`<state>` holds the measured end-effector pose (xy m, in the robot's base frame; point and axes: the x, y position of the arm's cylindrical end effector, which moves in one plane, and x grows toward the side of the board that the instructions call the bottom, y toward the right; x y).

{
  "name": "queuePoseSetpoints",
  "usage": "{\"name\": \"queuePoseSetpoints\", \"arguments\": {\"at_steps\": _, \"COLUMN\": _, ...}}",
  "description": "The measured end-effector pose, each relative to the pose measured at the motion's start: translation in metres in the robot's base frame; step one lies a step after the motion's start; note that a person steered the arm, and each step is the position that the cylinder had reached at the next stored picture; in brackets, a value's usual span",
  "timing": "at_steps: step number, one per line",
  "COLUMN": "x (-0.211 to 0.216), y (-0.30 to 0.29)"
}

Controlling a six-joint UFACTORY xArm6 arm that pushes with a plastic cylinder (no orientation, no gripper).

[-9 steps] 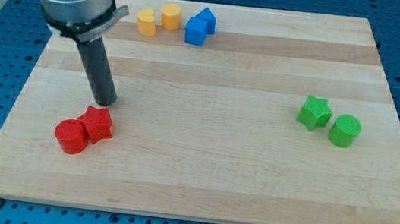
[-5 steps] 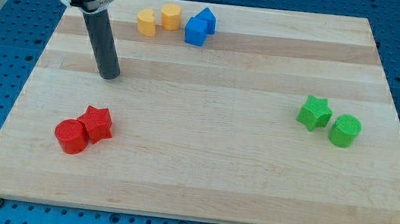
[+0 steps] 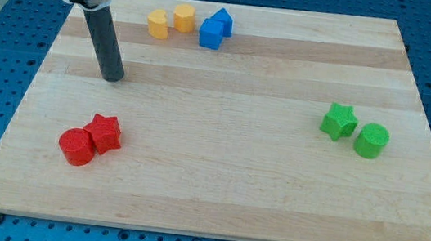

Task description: Slightly push the blue triangle above the blue cube

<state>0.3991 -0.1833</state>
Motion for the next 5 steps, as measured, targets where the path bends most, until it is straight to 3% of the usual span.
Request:
{"name": "queuePoseSetpoints", "arguments": {"at_steps": 3, "x": -0.034, "y": 0.044}}
{"name": "queuePoseSetpoints", "arguments": {"at_steps": 4, "x": -0.048, "y": 0.088}}
{"name": "queuePoseSetpoints", "arguments": {"at_steps": 5, "x": -0.075, "y": 0.212}}
